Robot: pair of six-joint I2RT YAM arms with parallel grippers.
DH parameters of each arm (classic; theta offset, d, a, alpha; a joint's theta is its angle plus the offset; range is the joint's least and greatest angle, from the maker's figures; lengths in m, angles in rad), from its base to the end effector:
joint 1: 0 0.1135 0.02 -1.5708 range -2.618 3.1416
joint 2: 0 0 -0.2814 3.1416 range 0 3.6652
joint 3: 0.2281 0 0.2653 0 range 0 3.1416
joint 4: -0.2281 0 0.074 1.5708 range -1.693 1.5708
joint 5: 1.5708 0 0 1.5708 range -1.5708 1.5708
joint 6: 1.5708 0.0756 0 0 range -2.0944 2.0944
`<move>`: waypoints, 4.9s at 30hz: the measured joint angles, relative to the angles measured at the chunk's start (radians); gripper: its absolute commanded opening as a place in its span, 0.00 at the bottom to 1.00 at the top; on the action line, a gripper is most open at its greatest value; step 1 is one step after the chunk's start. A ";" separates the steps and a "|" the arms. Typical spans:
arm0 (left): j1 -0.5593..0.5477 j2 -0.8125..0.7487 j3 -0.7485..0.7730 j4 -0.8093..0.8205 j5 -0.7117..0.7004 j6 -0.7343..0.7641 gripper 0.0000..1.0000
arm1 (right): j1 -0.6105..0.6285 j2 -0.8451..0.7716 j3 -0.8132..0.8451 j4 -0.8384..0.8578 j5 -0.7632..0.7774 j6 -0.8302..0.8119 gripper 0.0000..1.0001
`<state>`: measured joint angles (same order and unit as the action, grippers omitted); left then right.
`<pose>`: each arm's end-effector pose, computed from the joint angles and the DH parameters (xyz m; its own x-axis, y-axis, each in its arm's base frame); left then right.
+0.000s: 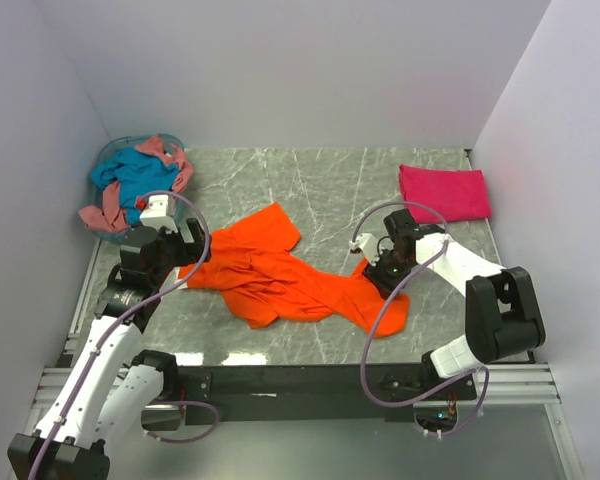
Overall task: Fold and stack the t-shirts
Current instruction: Flatten the tshirt out
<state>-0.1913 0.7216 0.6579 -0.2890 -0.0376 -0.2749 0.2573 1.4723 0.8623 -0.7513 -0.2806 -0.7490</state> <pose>0.2075 -0.0373 0.2912 -0.3686 -0.2049 -0.9067 0.0575 0.9685 -0.2422 0.2548 0.0887 0.1512 -0.4884 -0.8050 -0.3367 -0.8640 0.5004 0.0568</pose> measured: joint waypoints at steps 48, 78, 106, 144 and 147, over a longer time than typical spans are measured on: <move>0.000 0.065 0.000 0.016 0.135 0.012 1.00 | -0.060 0.173 0.342 0.010 -0.140 -0.487 0.68; 0.000 0.048 0.000 0.023 0.176 0.019 0.99 | 0.038 0.379 0.344 0.077 0.071 -0.483 0.00; 0.000 0.032 0.000 0.024 0.182 0.026 0.99 | 0.129 0.538 0.851 0.075 0.092 0.121 0.51; 0.000 0.032 0.000 0.035 0.199 0.026 0.99 | 0.235 0.526 0.647 0.027 0.190 0.255 0.00; 0.000 0.031 0.000 0.036 0.203 0.026 1.00 | 0.219 0.363 0.559 -0.018 0.160 0.203 0.00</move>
<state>-0.1913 0.7521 0.6579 -0.2527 0.1654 -0.2485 0.4767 1.8351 1.4212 -0.7689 -0.1207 -0.5461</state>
